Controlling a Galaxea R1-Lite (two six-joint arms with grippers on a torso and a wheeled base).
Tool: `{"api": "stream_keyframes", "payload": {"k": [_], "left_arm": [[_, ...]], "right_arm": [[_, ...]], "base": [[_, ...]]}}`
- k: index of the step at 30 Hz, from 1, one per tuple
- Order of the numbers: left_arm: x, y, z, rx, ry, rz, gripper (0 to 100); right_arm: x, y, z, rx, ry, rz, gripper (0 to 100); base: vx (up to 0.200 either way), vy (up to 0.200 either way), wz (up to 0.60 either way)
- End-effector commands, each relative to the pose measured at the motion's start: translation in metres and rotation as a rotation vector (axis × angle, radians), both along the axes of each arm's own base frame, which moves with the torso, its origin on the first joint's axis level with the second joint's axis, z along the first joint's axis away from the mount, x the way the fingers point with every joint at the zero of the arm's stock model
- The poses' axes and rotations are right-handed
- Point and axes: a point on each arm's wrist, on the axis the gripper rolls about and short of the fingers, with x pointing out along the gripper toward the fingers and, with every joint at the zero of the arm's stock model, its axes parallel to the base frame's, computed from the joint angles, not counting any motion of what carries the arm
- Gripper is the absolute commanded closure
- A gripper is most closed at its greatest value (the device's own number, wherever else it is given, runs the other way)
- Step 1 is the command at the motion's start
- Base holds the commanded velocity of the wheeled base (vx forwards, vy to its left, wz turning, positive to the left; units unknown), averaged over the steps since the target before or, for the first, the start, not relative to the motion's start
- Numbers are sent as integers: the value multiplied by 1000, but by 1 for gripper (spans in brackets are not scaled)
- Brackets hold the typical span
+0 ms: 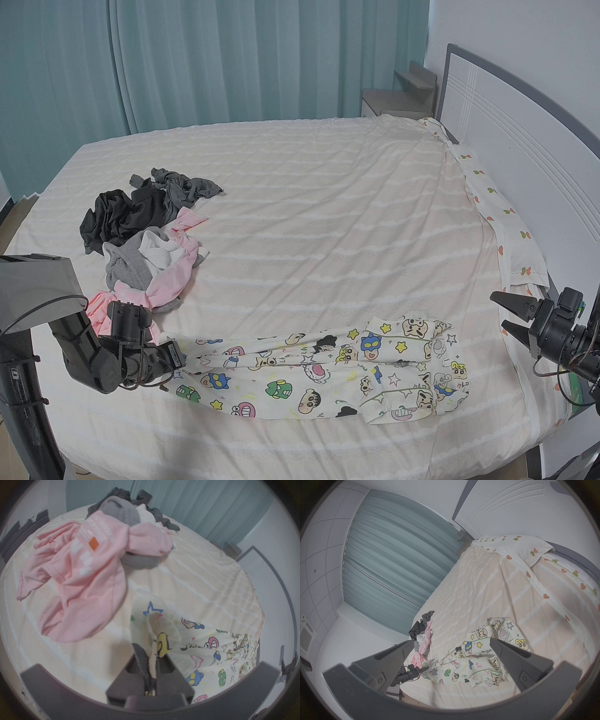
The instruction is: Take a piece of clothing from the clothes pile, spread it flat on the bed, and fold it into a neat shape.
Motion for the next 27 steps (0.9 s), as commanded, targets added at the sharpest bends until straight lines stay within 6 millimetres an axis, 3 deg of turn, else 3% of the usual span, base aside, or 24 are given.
{"api": "stream_keyframes", "payload": {"k": [1,10,18,27], "left_arm": [[-4,14,6,-8,-27,46,100],[-19,47,21,-110,-59,97,100],[-36,113,40,-209,-139,252,100],[-59,167,47,-267,-198,375,100]], "right_arm": [[0,0,0,0,-2,1,0],[0,0,0,0,0,1,0],[0,0,0,0,3,1,0],[0,-1,-1,1,3,-5,0]], "base": [[0,0,0],[0,0,0],[0,0,0],[0,0,0]]}}
